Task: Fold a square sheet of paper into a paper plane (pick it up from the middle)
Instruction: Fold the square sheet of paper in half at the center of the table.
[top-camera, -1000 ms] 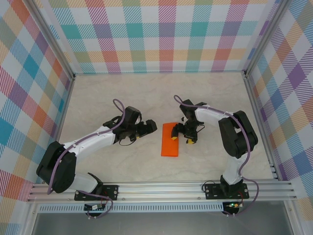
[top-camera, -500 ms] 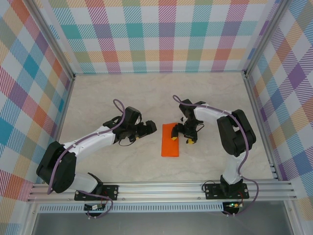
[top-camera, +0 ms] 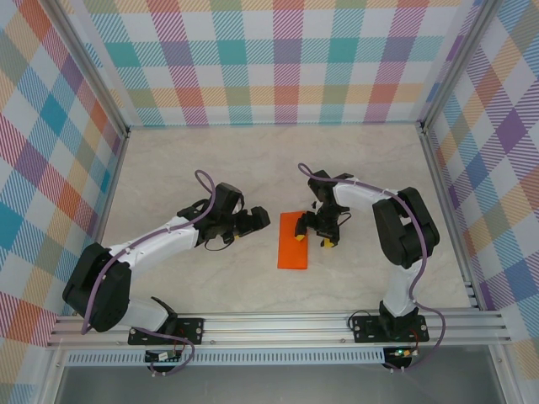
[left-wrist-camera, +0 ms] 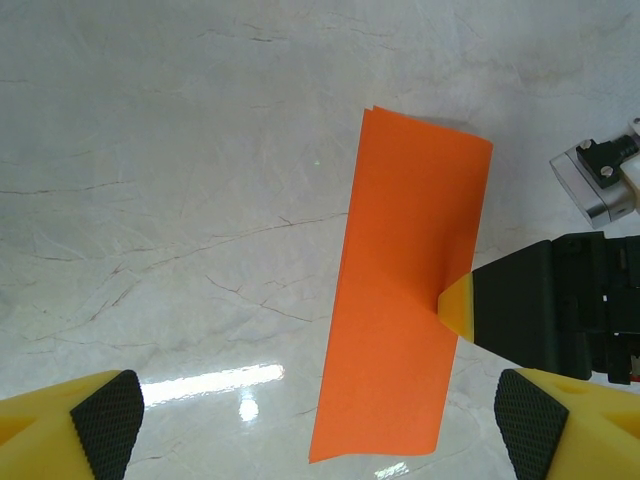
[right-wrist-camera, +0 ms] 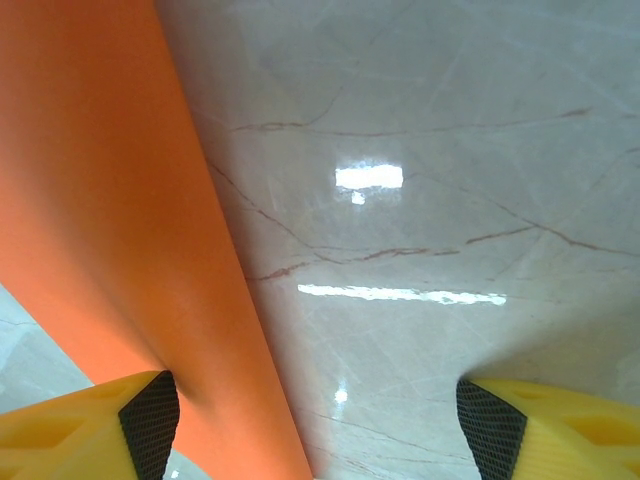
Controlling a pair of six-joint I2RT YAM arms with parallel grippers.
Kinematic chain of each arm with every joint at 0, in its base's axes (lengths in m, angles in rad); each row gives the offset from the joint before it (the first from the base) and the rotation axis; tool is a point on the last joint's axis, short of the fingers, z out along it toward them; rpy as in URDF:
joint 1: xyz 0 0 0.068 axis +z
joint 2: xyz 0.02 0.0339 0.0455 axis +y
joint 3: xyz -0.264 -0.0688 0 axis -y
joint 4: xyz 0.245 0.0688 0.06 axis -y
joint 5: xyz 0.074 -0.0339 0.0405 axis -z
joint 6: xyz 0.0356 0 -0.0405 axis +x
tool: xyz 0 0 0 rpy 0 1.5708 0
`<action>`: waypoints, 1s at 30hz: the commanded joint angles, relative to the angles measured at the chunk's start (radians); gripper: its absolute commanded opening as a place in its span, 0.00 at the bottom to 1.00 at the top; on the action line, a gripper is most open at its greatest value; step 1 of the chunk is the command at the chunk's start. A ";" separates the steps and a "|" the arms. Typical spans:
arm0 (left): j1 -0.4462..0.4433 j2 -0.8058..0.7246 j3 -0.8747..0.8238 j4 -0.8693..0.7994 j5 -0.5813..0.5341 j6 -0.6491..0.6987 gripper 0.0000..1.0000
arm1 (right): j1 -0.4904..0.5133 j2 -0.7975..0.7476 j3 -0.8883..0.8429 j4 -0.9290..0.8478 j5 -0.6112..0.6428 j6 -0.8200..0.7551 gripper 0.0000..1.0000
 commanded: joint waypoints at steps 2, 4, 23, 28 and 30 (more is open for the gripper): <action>-0.013 0.005 0.027 -0.001 0.011 0.007 0.91 | 0.008 0.104 -0.050 0.072 0.068 -0.007 0.78; -0.014 0.019 0.033 -0.001 0.015 0.001 0.83 | 0.008 0.108 -0.051 0.072 0.073 -0.004 0.78; -0.063 0.129 0.091 0.035 0.021 -0.014 0.42 | 0.017 0.130 -0.047 0.066 0.078 -0.033 0.79; -0.063 0.126 0.090 0.030 0.017 -0.012 0.42 | 0.017 0.141 -0.038 0.069 0.064 -0.043 0.80; -0.063 0.128 0.089 0.028 0.018 -0.012 0.42 | 0.017 0.142 -0.038 0.067 0.074 -0.039 0.80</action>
